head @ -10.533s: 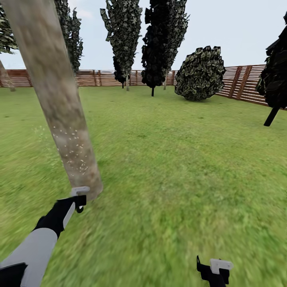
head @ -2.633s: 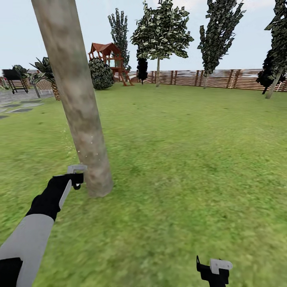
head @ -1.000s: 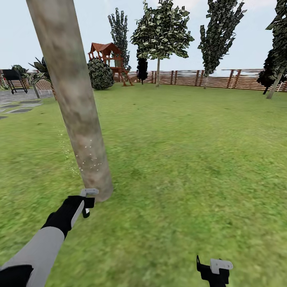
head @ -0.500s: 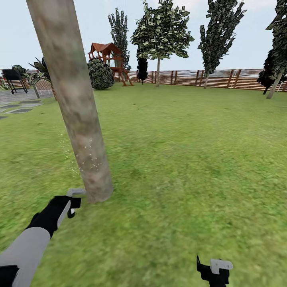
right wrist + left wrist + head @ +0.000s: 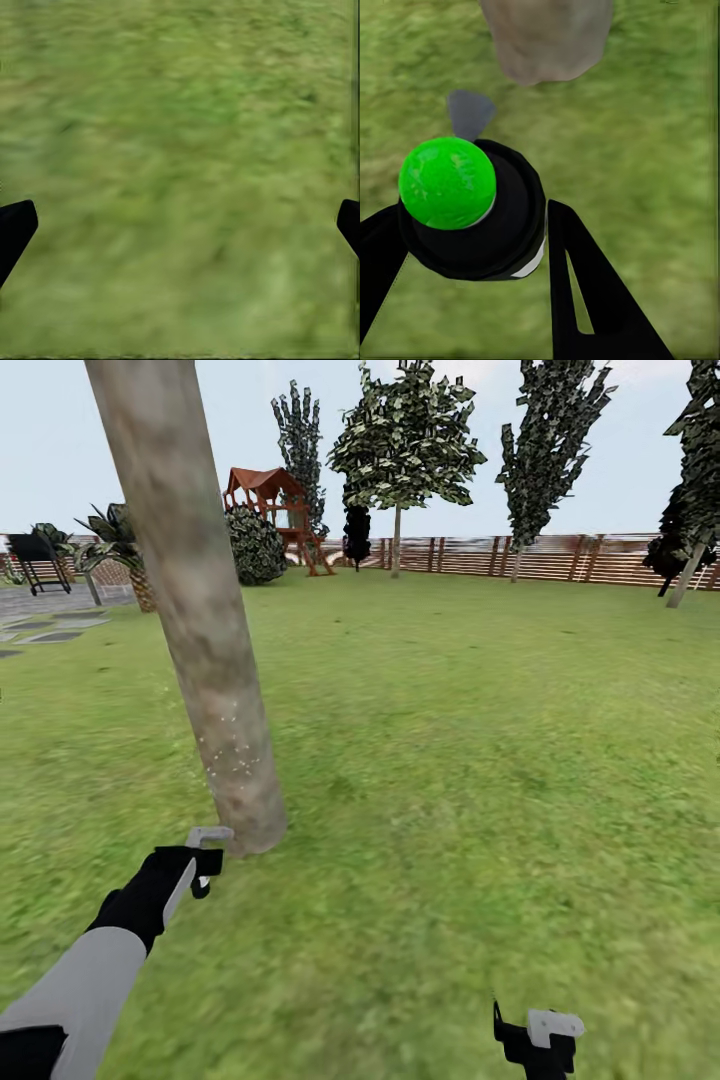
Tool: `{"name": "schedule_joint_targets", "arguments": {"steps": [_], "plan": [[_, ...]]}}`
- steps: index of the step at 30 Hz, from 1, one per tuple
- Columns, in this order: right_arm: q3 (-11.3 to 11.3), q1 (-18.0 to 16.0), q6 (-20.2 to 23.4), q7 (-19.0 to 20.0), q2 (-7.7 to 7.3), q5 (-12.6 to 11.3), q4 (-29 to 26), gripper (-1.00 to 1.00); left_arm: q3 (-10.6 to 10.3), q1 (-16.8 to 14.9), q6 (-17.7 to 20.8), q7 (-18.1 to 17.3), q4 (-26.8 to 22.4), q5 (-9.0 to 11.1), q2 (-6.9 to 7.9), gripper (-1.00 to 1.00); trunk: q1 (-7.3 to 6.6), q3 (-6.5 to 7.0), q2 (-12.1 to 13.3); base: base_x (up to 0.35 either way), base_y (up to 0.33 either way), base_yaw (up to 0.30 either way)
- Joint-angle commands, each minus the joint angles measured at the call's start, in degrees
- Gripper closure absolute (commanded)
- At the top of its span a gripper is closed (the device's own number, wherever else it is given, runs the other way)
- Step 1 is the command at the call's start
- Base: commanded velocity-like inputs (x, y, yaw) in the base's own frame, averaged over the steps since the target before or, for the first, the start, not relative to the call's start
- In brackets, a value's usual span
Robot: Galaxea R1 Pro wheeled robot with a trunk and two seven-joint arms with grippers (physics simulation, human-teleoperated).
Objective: In the garden, pick up the pesticide atomizer on the floor and spray pesticide onto both trees until each tree trunk is fully covered.
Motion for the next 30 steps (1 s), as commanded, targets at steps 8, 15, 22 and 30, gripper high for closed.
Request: {"name": "schedule_joint_targets", "arguments": {"steps": [8, 15, 22, 30], "plan": [[0.04, -0.01, 0.00, 0.00, 0.00, 0.00, -0.01, -1.00, -0.01, -0.44, 5.39, 0.00, -10.53, 0.19, -0.10, 1.00, 0.00, 0.00, 0.00, -0.213, 0.000, 0.000], [-0.01, 0.02, 0.00, 0.00, 0.00, 0.00, -0.05, -1.00, 0.19, -0.47, 13.43, -0.03, -23.68, 0.20, 0.30, 1.00, 0.00, 0.00, 0.00, -0.006, 0.000, 0.000], [0.02, 0.01, 0.00, 0.00, 0.00, 0.00, -0.02, -1.00, 0.04, -0.45, 16.42, -0.18, -26.67, -0.08, 0.20, 1.00, 0.00, 0.00, 0.00, -0.004, 0.000, 0.000], [-0.02, 0.02, 0.00, 0.00, 0.00, 0.00, -0.02, -1.00, -0.14, -0.80, 16.74, -0.09, -29.34, -0.02, -2.26, 1.00, 0.00, 0.00, 0.00, -0.157, 0.000, 0.000]]}}
